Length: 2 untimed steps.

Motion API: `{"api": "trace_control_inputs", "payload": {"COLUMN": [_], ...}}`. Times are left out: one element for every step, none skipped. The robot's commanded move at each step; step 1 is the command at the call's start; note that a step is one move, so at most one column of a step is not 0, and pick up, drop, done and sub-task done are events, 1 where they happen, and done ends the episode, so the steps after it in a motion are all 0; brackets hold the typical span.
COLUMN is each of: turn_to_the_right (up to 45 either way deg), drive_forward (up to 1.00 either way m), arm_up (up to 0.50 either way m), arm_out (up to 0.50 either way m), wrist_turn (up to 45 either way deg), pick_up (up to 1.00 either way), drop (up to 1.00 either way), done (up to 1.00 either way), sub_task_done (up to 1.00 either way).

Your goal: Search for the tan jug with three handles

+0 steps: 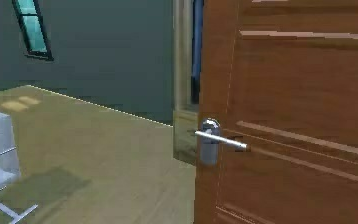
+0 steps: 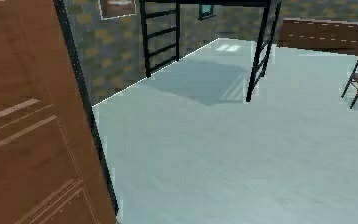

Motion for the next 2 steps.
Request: {"api": "trace_control_inputs", "payload": {"turn_to_the_right": [45.0, 45.0], "drive_forward": [0.0, 0.0], "arm_up": [0.0, 0.0], "arm_out": [0.0, 0.0], "wrist_turn": [0.0, 0.0], "pick_up": [0.0, 0.0], "drop": [0.0, 0.0], "done": [0.0, 0.0], "sub_task_done": [0.0, 0.0]}}
